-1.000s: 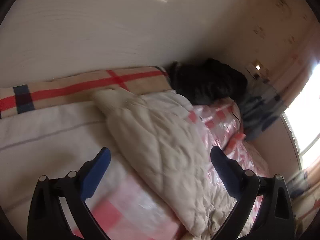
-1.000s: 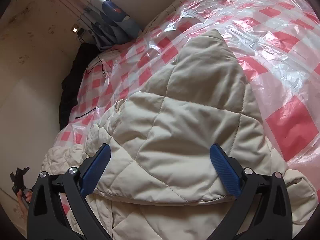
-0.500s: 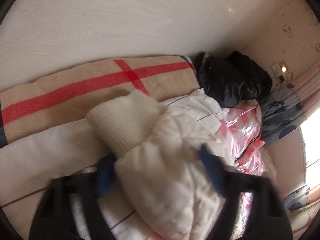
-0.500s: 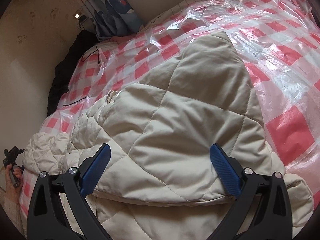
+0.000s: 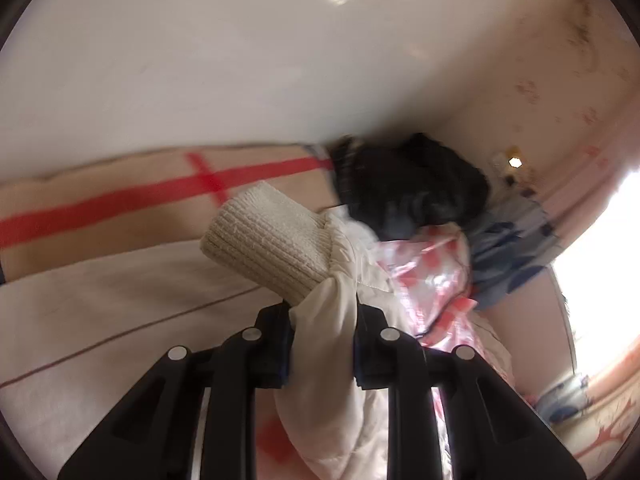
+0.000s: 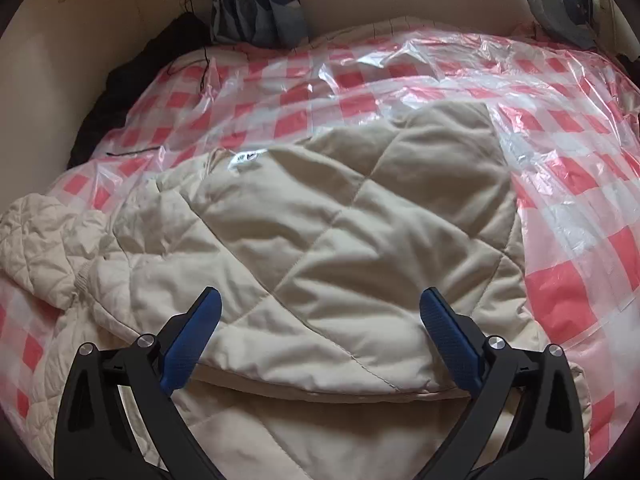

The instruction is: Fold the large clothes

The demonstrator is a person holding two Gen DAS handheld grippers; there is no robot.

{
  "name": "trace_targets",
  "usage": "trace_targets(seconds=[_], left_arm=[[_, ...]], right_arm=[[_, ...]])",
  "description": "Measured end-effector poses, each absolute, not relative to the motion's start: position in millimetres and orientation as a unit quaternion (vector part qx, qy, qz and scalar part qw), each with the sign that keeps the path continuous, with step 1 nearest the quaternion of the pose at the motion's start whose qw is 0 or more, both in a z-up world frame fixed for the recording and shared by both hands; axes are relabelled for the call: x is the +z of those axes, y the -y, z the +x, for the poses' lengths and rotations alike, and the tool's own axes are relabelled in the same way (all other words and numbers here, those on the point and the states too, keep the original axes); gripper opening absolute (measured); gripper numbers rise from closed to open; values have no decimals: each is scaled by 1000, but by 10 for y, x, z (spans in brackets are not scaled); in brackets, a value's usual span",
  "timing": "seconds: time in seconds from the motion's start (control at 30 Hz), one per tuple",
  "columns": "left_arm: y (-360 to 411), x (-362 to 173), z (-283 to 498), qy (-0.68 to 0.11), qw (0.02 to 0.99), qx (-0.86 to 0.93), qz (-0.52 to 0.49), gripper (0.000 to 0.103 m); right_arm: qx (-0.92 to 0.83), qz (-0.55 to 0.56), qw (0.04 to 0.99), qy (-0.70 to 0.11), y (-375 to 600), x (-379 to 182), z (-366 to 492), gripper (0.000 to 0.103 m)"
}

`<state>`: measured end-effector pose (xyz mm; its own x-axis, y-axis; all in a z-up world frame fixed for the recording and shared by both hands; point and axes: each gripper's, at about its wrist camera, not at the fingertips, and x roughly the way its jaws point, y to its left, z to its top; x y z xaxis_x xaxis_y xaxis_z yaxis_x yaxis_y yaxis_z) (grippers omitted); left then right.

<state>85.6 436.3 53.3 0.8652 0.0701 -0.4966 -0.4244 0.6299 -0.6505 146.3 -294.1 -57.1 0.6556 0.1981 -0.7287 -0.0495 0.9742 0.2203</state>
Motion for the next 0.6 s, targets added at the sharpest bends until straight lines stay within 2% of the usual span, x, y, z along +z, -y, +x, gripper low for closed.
trace_targets(seconds=[0.1,0.33,0.6], left_arm=[[-4144,798,844,-199,891,107,-395,23],[-3352,1403,960,-175,917,11,-358,22],[-2136,1865,1207,-171,926,-110,-319,22]], right_arm=[[66,59,879,-468,2838,-751,1562,96],[88,125,892,-426,2989,-517,1479,96],[127,263,870,-397,3371,-393,1466,96]])
